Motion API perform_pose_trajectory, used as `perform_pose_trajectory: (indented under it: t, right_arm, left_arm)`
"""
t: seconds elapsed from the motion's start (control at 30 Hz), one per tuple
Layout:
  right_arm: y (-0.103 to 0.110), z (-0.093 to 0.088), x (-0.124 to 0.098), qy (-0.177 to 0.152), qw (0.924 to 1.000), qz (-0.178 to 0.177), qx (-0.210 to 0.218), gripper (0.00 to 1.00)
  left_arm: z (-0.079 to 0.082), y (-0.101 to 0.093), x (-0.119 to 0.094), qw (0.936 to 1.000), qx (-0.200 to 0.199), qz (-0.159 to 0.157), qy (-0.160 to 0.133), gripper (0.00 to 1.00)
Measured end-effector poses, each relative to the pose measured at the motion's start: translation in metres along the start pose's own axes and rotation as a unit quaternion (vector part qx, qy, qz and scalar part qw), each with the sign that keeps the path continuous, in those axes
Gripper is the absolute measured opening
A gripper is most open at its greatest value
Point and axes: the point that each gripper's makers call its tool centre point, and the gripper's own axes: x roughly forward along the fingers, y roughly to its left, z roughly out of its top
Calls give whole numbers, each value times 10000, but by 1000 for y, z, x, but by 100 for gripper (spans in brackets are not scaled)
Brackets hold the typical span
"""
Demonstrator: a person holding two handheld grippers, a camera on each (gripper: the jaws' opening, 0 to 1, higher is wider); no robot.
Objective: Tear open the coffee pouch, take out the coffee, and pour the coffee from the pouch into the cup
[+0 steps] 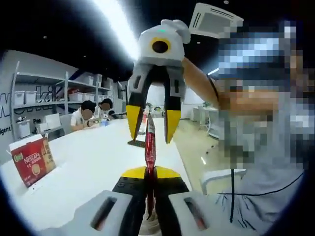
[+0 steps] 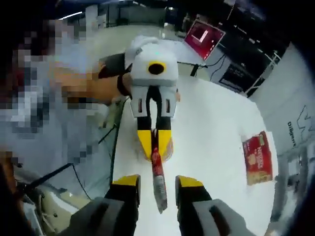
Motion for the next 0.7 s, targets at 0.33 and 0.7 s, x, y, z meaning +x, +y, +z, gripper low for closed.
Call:
perform_pose_trajectory:
  t: [0.33,0.7]
  right_arm:
    - [-7,0,-61,-4333,8933,-932,746,43]
    - [-4,0,0,-6390,7493,-880,1497,29]
  left_arm:
    - [-1,3,-4,9995,-98,7,-316,7]
    - [4,3,-5,9992,-164,-158,-316,7]
